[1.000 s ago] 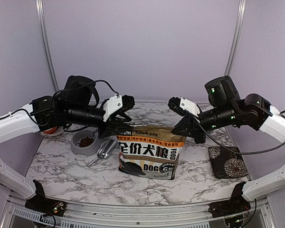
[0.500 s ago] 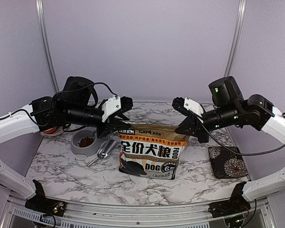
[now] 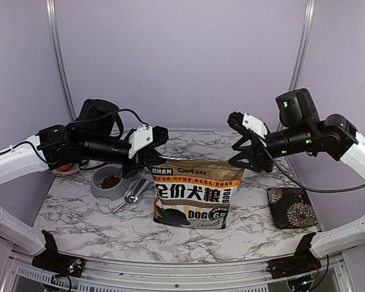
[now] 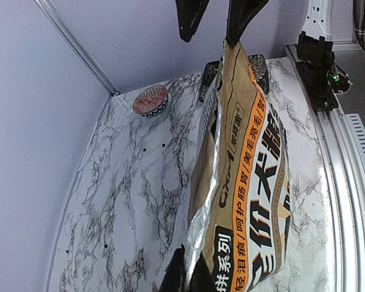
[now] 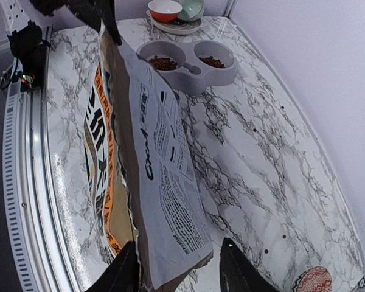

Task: Serve the pet food
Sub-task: Press the seal on the pet food bag.

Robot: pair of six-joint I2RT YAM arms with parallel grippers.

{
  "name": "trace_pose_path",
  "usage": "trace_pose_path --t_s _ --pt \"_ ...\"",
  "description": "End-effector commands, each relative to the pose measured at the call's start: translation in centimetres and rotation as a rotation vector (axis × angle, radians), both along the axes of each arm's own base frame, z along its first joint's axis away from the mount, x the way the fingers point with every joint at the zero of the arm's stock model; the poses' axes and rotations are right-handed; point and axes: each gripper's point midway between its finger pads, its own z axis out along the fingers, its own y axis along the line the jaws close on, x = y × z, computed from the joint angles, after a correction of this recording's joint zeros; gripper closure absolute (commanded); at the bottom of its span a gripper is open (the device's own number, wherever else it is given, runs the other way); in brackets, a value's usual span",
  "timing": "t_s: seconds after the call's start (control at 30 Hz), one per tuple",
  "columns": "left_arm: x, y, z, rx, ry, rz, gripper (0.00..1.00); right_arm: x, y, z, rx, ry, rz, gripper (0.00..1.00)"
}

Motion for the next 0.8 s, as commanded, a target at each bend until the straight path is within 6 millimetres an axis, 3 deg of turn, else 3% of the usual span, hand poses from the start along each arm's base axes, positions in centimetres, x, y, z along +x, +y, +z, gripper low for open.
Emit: trace_pose_path --t_s 0.0,0.23,0.3,0.5,0.6,0.77 --pt "0.5 0.9 2.2 -0.054 -0.014 0.053 1.00 1.0 1.3 2.8 0.046 -0.017 0.008 0.53" --pt "1.4 0.9 2.2 -0.055 -0.002 0.105 1.00 1.2 4.6 2.2 0.029 0.009 0.102 0.52" --pt "1.6 0.8 2.3 -0.062 0.007 0.108 1.00 0.3 6.1 1.8 0.016 0.022 0.151 0.52" --pt "2.3 1.1 2.4 -0.072 0.013 0.139 1.00 0.3 7.8 0.4 -0.017 0.060 0.172 0.52" --pt "2.4 1.2 2.4 -0.074 0.014 0.138 1.00 1.4 7.8 1.5 -0.006 0.008 0.124 0.51" --pt "2.6 1.3 2.5 -0.080 0.014 0.142 1.00 2.3 7.3 5.8 0.079 -0.094 0.064 0.50"
